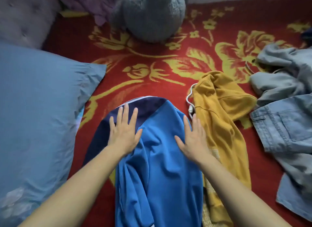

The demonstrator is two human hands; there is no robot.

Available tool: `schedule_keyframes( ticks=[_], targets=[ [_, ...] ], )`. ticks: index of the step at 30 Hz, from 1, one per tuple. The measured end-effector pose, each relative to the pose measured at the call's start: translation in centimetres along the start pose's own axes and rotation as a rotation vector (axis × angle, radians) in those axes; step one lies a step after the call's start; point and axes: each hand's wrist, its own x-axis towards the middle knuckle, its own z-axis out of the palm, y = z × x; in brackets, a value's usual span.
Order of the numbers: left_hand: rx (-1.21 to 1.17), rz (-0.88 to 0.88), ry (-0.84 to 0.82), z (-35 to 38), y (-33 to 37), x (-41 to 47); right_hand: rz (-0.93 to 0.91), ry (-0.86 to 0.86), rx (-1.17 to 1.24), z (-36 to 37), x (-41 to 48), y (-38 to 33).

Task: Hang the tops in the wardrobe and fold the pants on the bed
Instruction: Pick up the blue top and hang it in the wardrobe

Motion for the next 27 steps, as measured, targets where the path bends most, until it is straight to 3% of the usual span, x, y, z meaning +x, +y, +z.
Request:
schedule_keyframes(
  ticks=[2,6,9,11,13,16,19,22,25,27],
  targets=[
    [-0.027,-0.05,-0.036,2.8,-0.6,3.6,0.038,0.056,0.027,2.9,3.6,-0.3],
    [-0.228,-0.271,-0.302,9.0,-2.5,4.8,0.182,0.029,0.183,6.7,7.7,-0.7],
    [-0.117,-0.151,-0.186,12.8,-2.9,-0.9,-0.206,0.136,-0.071,10.9,3.9,-1.9],
    [-0.098,-0.073,-0.104,14.9,-3.3,-6.3,-0.437,0.035,-0.15,14.2,-2.0,-2.1],
    [-0.091,-0.043,-0.089,16.6,-4.0,-12.0,-0.527,-0.112,-0.166,16.2,-8.6,-1.8],
    [-0.089,0.001,-0.104,17.4,-4.9,-18.0,-0.51,-0.197,-0.131,17.5,-15.5,-1.6],
    [-0.091,0.018,-0.092,17.7,-5.0,-18.7,-0.395,-0.326,-0.045,16.9,-16.7,-2.4],
    [-0.11,-0.007,-0.071,18.1,-4.8,-16.6,-0.072,-0.375,0.224,15.7,-15.0,-3.7],
    [-0.13,-0.041,-0.078,18.4,-4.5,-15.2,0.307,-0.196,0.558,14.9,-11.2,-4.9],
    [-0.109,-0.045,-0.088,18.3,-4.4,-15.3,0.429,-0.162,0.648,14.5,-8.2,-5.4]
  ],
)
